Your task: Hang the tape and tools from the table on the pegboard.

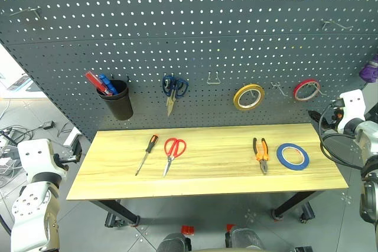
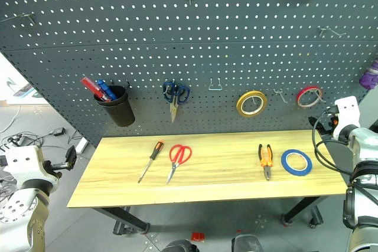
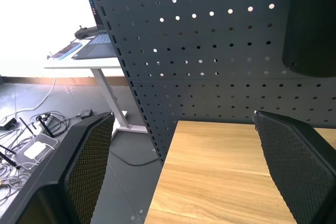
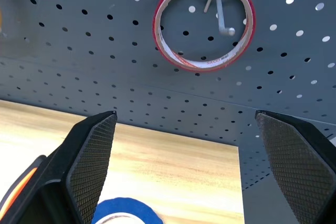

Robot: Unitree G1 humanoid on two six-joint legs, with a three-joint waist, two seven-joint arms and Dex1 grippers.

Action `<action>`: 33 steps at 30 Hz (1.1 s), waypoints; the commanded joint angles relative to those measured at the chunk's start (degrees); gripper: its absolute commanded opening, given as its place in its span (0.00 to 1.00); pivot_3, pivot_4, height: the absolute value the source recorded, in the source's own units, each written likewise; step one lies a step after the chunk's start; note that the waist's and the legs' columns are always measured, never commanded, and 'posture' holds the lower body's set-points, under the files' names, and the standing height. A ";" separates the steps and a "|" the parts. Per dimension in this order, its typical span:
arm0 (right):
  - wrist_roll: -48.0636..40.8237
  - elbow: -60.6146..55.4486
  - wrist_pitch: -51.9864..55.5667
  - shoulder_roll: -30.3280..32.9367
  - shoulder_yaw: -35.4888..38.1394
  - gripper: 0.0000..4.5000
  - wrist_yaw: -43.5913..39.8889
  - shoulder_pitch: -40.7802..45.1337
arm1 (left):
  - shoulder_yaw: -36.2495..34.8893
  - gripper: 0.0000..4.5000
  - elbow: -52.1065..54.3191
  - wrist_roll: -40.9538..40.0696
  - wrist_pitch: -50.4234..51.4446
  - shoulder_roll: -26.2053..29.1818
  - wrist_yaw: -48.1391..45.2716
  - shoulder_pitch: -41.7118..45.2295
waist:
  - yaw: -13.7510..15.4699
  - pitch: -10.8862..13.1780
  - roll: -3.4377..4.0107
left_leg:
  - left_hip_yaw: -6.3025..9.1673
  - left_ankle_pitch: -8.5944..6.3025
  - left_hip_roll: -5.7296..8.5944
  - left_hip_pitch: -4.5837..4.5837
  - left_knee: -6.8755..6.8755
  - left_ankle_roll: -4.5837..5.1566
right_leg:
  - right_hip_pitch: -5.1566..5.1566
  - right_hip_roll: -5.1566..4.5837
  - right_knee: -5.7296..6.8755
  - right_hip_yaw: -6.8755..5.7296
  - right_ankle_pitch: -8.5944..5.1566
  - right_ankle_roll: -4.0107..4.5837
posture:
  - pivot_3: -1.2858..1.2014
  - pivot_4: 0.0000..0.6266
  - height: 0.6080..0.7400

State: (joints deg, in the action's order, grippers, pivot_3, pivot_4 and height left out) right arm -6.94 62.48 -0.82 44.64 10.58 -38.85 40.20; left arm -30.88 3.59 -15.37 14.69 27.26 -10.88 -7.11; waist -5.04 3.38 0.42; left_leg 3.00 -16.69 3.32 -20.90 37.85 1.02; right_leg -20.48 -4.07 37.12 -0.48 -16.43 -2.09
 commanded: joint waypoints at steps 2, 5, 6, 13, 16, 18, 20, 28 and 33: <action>-0.15 -0.57 -1.58 0.23 0.77 1.00 -0.37 1.99 | -0.22 0.99 2.16 0.30 -0.60 1.20 -1.24 0.04 | 0.00 0.00 0.00 | 0.00 0.00 0.00 0.00 0.00 0.00 | 0.00 0.00 0.00 0.00 0.00 0.00 | 0.46 0.06 1.00; -0.18 -0.70 -1.66 0.21 0.82 1.00 -0.49 1.74 | -0.41 0.99 1.99 0.69 -0.64 0.92 -0.88 0.29 | 0.00 0.00 0.00 | 0.00 0.00 0.00 0.00 0.00 0.00 | 0.00 0.00 0.00 0.00 0.00 0.00 | 0.45 0.06 1.00; -0.16 -0.73 -1.67 0.19 0.80 1.00 -0.50 1.70 | -0.57 0.99 1.84 0.57 -0.50 0.81 -0.79 0.40 | -0.01 0.00 0.00 | 0.00 0.00 0.00 0.00 0.00 0.00 | 0.00 0.00 0.00 0.00 0.00 0.00 | 0.45 0.06 1.00; 0.12 -1.01 -1.84 -0.01 0.49 1.00 -0.89 1.43 | -1.23 0.99 1.13 1.29 -0.62 0.57 0.27 -0.16 | -0.01 0.00 0.00 | 0.00 0.00 0.00 0.00 0.00 0.00 | 0.00 0.00 0.00 0.00 0.00 0.00 | 0.45 0.07 1.00; 0.31 -1.19 -1.92 -0.22 0.29 1.00 -1.16 1.51 | -1.95 0.99 1.07 1.07 -1.21 0.12 1.05 -0.27 | -0.01 0.00 0.00 | 0.00 0.00 0.00 0.00 0.00 0.00 | 0.00 0.00 0.00 0.01 0.00 0.00 | 0.45 0.07 1.00; 0.45 -1.17 -1.97 -0.34 0.20 1.00 -1.30 1.70 | -2.57 0.99 1.19 0.69 -1.77 -0.09 1.32 -0.40 | -0.01 0.00 0.00 | 0.00 0.00 0.00 0.00 0.00 0.00 | 0.00 0.00 0.00 0.00 0.00 0.00 | 0.45 0.07 1.00; 0.58 -1.08 -2.02 -0.42 0.15 1.00 -1.38 1.89 | -2.92 0.99 1.41 0.55 -2.11 -0.17 1.37 -0.54 | -0.01 0.00 0.00 | 0.00 0.00 0.00 0.00 0.00 0.00 | 0.00 0.00 0.00 0.00 0.00 0.00 | 0.45 0.07 1.00; 1.19 -4.04 -1.59 -1.67 -1.09 1.00 -2.90 0.10 | -0.03 0.99 5.42 -0.52 -2.46 -0.20 -2.15 -1.33 | -0.02 0.06 -0.01 | 0.00 0.00 0.00 0.00 0.00 0.00 | 0.00 0.00 0.00 0.01 0.00 0.00 | 0.45 0.09 1.00; -1.06 -18.15 6.51 -2.41 -1.63 1.00 -6.88 -9.01 | 6.79 0.99 10.17 -1.14 0.78 -0.25 -6.64 -0.98 | 0.12 0.66 -0.07 | 0.00 0.00 -0.01 0.00 0.02 0.00 | 0.04 -0.02 0.00 0.00 0.00 0.01 | 0.42 0.16 1.00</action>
State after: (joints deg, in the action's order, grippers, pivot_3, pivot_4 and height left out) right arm -6.18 50.46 2.43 42.11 9.22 -43.87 33.13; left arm -25.63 10.66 -16.12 14.83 26.38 -16.24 -8.65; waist -4.93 4.04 0.34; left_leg 3.01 -16.70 3.30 -20.90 37.86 1.04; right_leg -20.43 -4.09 37.10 -0.50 -16.43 -2.08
